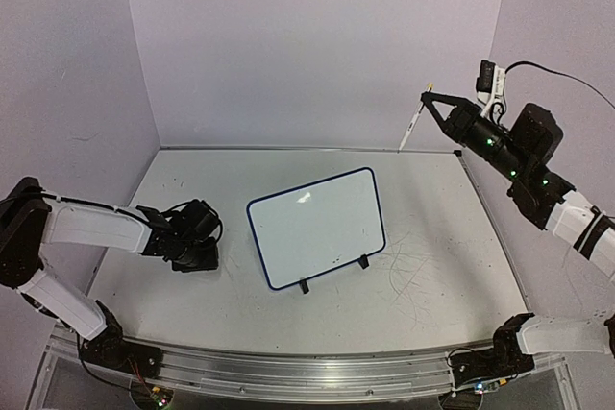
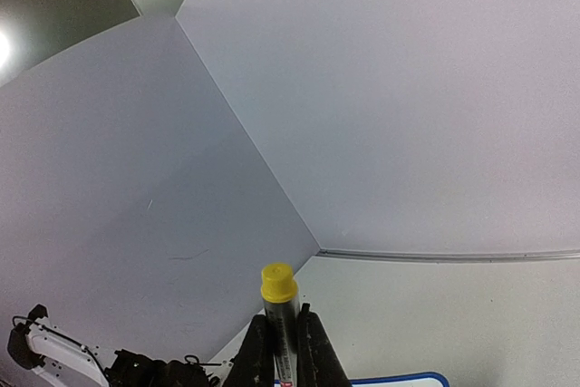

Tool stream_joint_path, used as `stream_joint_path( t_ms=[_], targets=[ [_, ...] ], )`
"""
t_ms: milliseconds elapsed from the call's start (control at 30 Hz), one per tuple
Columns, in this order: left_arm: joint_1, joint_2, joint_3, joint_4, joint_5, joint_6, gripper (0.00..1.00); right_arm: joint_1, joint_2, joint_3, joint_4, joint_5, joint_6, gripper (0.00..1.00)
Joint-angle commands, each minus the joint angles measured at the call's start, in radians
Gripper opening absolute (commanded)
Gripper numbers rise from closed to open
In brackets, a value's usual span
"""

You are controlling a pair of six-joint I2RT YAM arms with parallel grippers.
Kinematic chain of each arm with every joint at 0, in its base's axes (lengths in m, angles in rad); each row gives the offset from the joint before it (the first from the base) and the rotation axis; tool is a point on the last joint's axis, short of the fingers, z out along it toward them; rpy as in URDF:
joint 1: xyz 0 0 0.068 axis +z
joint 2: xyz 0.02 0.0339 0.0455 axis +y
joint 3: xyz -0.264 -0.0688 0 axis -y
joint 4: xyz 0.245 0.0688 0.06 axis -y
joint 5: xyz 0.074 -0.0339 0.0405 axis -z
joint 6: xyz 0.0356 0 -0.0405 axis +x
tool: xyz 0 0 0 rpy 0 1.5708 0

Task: Write a sentence on the whiteboard
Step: Place the pen cap at the center of the board, then pass from the right arm to the left

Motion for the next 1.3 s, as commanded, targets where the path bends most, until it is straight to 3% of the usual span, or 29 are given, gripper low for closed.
stream_joint_path(
  t_ms=[0,167,233,300,433,533,700,900,1267],
  targets=[
    [-0.002,-0.157,0.136,-0.139,-0.081,0.042,0.46,-0.003,-0.006,0.002,0.041,-0.012,0.029,0.00],
    [-0.002,-0.341,0.335,-0.185,-0.072,0.129,0.67,-0.002,0.020,0.015,0.073,-0.063,0.084,0.00],
    [-0.003,-0.378,0.381,-0.090,0.027,0.175,0.80,0.004,0.027,0.000,0.119,-0.069,0.119,0.00],
    [-0.003,-0.381,0.392,0.041,0.200,0.214,0.85,0.022,0.041,-0.013,0.164,-0.071,0.155,0.00],
    [-0.024,-0.319,0.372,0.375,0.449,0.189,0.84,0.111,0.092,-0.001,0.199,-0.047,0.168,0.00],
    [-0.110,-0.232,0.411,0.506,0.478,0.229,0.83,0.164,0.133,0.007,0.238,-0.042,0.193,0.00],
    [-0.234,-0.093,0.530,0.535,0.503,0.338,0.79,0.227,0.190,-0.002,0.336,-0.044,0.262,0.00],
    [-0.245,-0.033,0.527,0.645,0.623,0.304,0.77,0.257,0.250,0.005,0.412,-0.090,0.308,0.00],
    [-0.247,-0.025,0.520,0.687,0.627,0.301,0.63,0.284,0.290,0.014,0.455,-0.129,0.342,0.00]
  ],
)
